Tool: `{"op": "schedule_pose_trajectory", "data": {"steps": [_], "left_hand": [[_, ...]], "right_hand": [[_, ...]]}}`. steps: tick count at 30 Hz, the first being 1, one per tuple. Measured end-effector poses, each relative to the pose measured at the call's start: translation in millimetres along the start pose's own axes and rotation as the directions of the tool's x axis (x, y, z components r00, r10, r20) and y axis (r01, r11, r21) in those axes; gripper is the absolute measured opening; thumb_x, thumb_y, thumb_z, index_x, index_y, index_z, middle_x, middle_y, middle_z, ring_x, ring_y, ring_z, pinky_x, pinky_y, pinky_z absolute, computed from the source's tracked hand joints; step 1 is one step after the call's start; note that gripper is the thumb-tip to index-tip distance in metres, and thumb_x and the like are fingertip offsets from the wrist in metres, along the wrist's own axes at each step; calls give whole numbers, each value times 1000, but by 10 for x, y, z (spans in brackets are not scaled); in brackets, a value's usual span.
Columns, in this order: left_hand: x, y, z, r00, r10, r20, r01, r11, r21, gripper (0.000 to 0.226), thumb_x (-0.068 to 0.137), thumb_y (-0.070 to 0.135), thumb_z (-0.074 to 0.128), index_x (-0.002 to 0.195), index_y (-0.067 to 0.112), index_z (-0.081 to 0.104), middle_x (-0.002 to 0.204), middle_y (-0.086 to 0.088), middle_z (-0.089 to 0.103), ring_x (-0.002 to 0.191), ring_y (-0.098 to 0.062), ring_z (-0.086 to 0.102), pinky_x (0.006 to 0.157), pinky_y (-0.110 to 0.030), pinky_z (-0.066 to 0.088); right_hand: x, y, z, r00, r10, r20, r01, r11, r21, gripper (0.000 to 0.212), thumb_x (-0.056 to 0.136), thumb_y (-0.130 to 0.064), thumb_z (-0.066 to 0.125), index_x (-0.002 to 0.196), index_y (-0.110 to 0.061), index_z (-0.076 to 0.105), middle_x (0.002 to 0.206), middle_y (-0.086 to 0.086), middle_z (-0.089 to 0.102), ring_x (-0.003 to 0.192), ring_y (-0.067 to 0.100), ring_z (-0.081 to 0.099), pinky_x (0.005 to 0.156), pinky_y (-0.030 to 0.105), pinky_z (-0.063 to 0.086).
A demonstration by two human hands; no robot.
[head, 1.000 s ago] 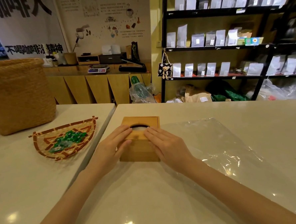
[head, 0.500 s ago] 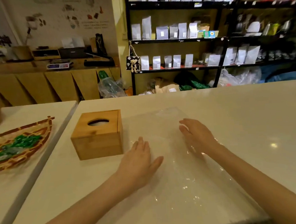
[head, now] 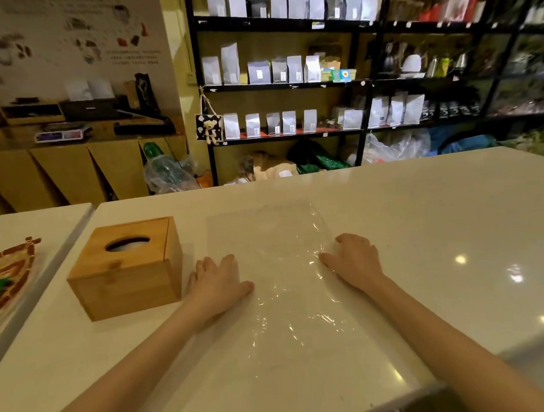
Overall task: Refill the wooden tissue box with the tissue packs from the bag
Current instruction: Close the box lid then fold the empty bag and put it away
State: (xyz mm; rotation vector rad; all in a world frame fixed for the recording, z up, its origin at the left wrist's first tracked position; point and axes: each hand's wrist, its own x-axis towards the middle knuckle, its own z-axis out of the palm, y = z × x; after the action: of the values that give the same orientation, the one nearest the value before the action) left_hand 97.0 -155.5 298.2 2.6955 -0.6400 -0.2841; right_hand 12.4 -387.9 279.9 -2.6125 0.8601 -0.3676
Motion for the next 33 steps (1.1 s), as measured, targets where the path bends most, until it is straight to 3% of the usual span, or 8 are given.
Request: {"op": "schedule_pose_trajectory", "data": {"steps": [4, 9, 12, 15, 19, 23, 27, 33], "left_hand": [[74, -36, -30, 983, -25, -180, -48, 918, -395, 64, 81, 20, 63, 137, 16, 34, 144, -14, 36, 125, -30, 44, 102, -38, 38], [157, -72, -114, 965, -174, -193, -25, 677, -736, 59, 80, 6, 64, 133, 18, 41, 115, -11, 55, 74, -16, 58, 50, -16, 47], [240, -143, -109, 981, -183, -68, 25, 461, -887, 46, 80, 0, 62, 125, 6, 52, 93, -15, 66, 64, -17, 60, 53, -19, 50], [230, -137, -159, 985, -170, -40, 29, 385, -922, 39, 82, 0, 61, 120, -3, 54, 82, -9, 66, 67, -11, 62, 58, -14, 52], [179, -71, -291, 990, -85, -111, -58, 472, -880, 46, 82, 2, 63, 126, -3, 50, 102, -10, 65, 95, -20, 60, 83, -26, 46], [120, -15, -470, 979, 16, -202, -165, 643, -748, 52, 77, 2, 68, 126, 7, 53, 89, 5, 68, 93, -16, 63, 91, -32, 49], [77, 83, -715, 913, 156, -377, -335, 815, -473, 43, 76, 5, 69, 117, 12, 60, 79, 6, 66, 86, -17, 65, 89, -35, 51], [45, 128, -973, 743, 203, -638, -476, 830, -290, 35, 77, 11, 69, 111, 16, 65, 77, 1, 66, 72, -2, 58, 67, -10, 41]], "right_hand": [[-29, -57, -47, 991, 65, -113, -29, 955, 294, 41, 78, -30, 58, 114, -12, 56, 107, 7, 66, 107, 30, 57, 92, 39, 43], [17, -73, -41, 982, 125, -140, -43, 875, 483, 31, 85, -8, 53, 115, -11, 53, 69, -5, 54, 81, 27, 60, 80, 38, 47], [45, -42, -130, 980, 159, -121, -34, 730, 683, 30, 86, -5, 52, 113, -17, 54, 74, 0, 55, 68, 19, 54, 61, 28, 46], [93, 26, -280, 987, 132, -88, -19, 649, 761, 27, 86, -1, 50, 99, -21, 64, 73, 0, 57, 70, 20, 51, 58, 21, 41], [110, 34, -483, 988, 145, -58, -31, 546, 837, 27, 86, 1, 52, 103, -11, 69, 74, -6, 59, 67, 12, 51, 62, 20, 43], [103, 21, -713, 988, 129, -82, 3, 518, 855, 27, 84, 2, 54, 104, -9, 69, 83, -4, 61, 78, 12, 53, 67, 20, 44], [59, 12, -884, 988, -5, -155, 118, 671, 732, 42, 72, 10, 64, 109, -10, 67, 83, 0, 60, 78, 12, 55, 64, 13, 47], [51, -44, -1014, 923, -148, -356, 289, 876, 386, 18, 82, -13, 67, 99, -14, 73, 84, 5, 60, 78, 15, 51, 68, 22, 37]]}}
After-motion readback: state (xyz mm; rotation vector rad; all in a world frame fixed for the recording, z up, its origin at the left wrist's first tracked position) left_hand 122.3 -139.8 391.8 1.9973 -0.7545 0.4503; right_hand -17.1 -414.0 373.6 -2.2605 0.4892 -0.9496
